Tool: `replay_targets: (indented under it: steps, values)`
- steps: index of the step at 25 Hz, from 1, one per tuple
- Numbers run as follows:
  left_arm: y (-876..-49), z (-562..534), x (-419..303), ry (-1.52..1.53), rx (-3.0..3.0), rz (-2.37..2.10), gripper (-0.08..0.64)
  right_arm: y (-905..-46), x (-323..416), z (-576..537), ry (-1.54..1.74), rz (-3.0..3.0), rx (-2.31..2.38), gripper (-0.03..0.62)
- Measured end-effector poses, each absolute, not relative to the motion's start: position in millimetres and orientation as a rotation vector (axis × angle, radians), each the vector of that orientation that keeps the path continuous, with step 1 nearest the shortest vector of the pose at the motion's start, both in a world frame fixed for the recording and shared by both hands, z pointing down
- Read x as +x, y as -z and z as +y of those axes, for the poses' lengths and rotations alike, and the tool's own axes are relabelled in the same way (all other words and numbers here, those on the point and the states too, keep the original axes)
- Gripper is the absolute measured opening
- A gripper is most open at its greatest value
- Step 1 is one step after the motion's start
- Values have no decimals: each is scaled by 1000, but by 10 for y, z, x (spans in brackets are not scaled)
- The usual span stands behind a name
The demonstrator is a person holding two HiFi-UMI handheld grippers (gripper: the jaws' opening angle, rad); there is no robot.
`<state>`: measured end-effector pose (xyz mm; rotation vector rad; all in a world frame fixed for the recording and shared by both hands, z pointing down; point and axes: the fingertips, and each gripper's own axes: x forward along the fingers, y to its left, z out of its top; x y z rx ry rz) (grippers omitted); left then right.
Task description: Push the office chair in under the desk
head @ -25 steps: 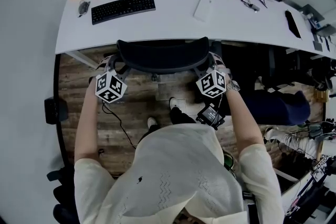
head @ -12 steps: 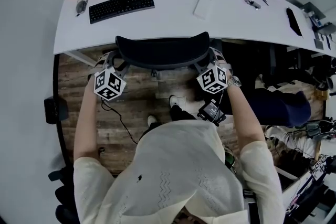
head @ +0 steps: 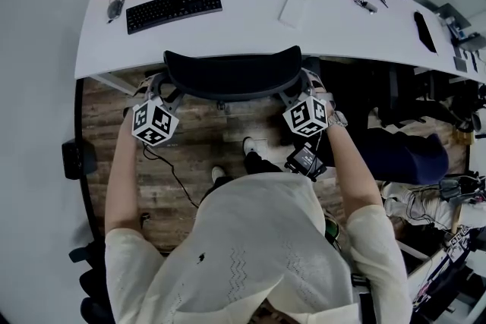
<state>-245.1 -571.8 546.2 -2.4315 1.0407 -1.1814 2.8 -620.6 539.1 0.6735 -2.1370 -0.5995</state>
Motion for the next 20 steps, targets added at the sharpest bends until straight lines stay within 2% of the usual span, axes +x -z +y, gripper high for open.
replay_targets:
  steps: [20]
  values:
    - [-5479, -5813, -2572, 1159, -2427, 1054, 163, -5407, -74, -6227, 610, -2128, 690, 173]
